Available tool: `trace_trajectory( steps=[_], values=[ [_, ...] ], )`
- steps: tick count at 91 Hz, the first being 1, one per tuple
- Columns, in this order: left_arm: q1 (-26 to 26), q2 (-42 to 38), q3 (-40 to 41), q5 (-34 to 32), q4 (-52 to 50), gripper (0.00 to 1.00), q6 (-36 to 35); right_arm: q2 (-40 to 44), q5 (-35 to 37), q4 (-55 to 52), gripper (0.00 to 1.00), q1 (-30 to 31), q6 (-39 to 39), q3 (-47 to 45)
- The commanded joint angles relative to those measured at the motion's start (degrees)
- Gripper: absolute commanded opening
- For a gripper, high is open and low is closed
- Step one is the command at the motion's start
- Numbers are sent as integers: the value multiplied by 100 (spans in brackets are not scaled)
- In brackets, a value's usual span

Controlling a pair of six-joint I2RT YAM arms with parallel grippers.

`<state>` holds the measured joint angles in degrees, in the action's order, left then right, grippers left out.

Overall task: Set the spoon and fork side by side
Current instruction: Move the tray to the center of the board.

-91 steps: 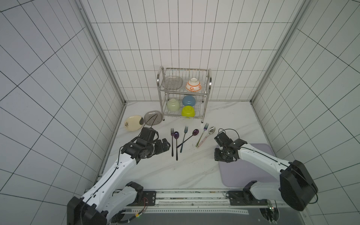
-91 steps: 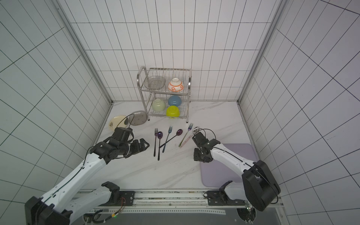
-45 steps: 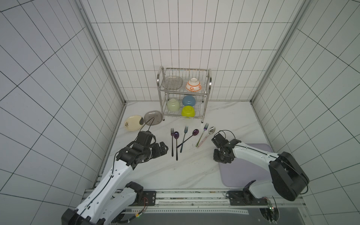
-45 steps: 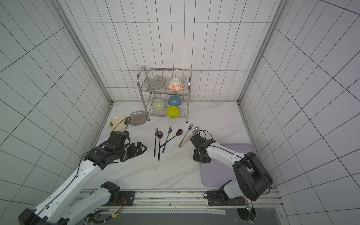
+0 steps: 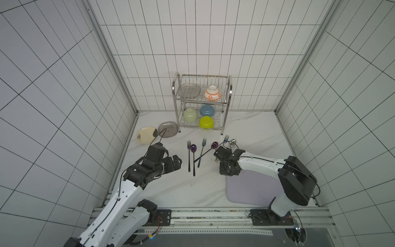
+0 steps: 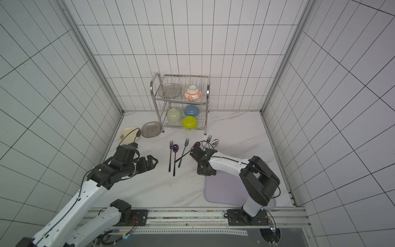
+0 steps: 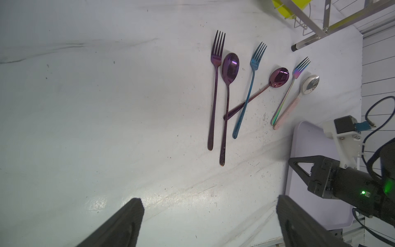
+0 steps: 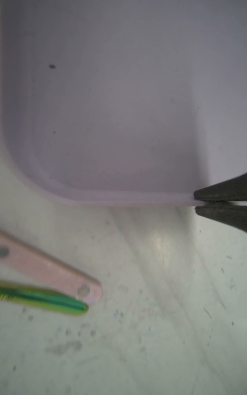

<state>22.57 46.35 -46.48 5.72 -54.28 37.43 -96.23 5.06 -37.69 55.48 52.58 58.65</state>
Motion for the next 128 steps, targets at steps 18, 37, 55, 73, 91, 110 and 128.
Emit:
trace_trajectory(
  steps=[18,37,55,73,91,110,128],
  values=[
    [1,-309,-94,-326,1,98,-122,-1072,-251,112,0,961,1104,1362],
    [-5,-294,-82,-242,45,98,-146,-1558,-347,270,0,1071,1417,2013],
    [-6,-269,-74,-203,45,98,-148,-1747,-491,141,14,1140,1129,2324],
    [-1,-107,-31,123,112,98,-131,-1085,-342,-387,41,970,194,2192],
    [33,414,80,744,309,98,-71,733,-671,-649,75,-298,-604,506],
    [352,1303,-35,861,604,98,67,2735,-1205,-1005,99,-3624,-1965,-1028],
    [697,1843,-206,780,758,98,88,2580,-2166,-849,99,-6411,-3185,-1364]
  ],
)
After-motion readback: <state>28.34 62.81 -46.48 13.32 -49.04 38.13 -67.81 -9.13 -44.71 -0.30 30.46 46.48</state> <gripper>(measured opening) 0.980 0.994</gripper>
